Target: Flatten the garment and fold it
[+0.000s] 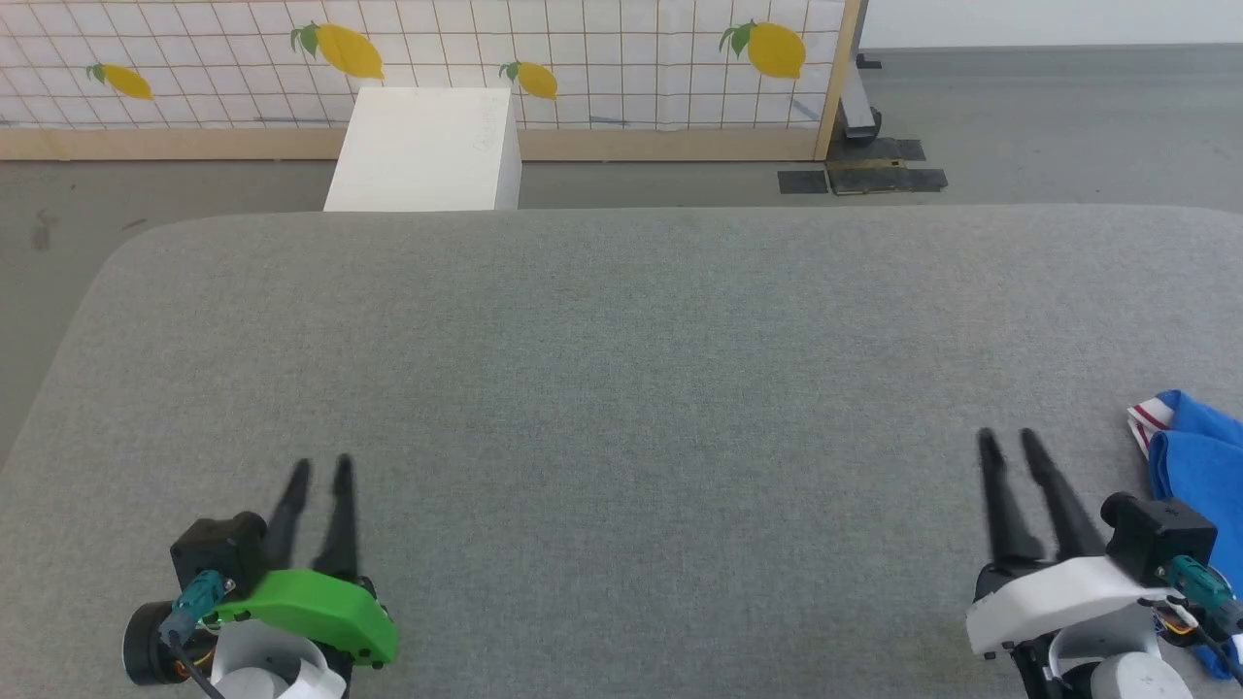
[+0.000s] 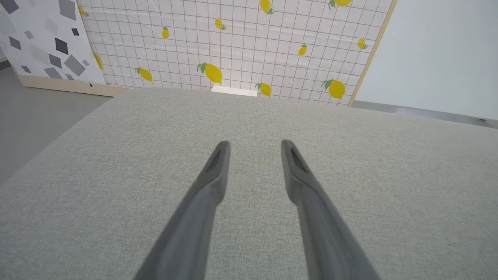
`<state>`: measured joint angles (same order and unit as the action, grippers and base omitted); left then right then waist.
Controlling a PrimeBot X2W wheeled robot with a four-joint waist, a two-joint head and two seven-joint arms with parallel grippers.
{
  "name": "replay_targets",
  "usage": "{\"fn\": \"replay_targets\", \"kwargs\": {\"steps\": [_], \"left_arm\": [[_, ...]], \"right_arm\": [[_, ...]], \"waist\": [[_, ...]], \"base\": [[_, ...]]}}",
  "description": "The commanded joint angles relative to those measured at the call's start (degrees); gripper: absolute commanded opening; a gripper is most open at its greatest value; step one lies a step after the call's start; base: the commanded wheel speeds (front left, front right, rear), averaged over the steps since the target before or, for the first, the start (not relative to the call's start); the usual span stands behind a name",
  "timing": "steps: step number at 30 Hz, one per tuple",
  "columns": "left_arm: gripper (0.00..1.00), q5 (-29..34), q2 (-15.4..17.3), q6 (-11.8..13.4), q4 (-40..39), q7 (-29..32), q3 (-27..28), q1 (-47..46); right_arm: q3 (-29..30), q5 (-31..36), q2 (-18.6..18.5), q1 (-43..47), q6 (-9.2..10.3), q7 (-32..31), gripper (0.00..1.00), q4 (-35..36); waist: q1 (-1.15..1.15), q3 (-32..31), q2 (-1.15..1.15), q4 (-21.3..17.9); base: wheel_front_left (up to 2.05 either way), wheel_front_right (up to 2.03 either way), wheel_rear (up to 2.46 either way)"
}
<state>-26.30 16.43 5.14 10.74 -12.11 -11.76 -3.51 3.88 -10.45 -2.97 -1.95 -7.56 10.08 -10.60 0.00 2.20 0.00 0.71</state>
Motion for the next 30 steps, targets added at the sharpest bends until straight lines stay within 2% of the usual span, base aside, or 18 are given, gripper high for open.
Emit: {"fn": "replay_targets", "kwargs": {"steps": [1, 30], "left_arm": [[0.00, 0.07, -0.06, -0.01, -0.03, 0.03, 0.03, 0.01], [0.00, 6.28, -3.25, -1.23, -2.56, 2.89, 2.81, 0.84]], "right_arm": [[-0.02, 0.03, -0.01, 0.01, 0.00, -0.03, 0.00, 0.03], [-0.94, 2.50, 0.01, 0.47, 0.02, -2.41, 0.00, 2.53]], "waist": [[0.00, -0.01, 0.00, 0.00], [0.00, -0.53, 0.00, -0.17]], "base": [[0.00, 0.00, 0.00], [0.00, 0.00, 0.00]]}}
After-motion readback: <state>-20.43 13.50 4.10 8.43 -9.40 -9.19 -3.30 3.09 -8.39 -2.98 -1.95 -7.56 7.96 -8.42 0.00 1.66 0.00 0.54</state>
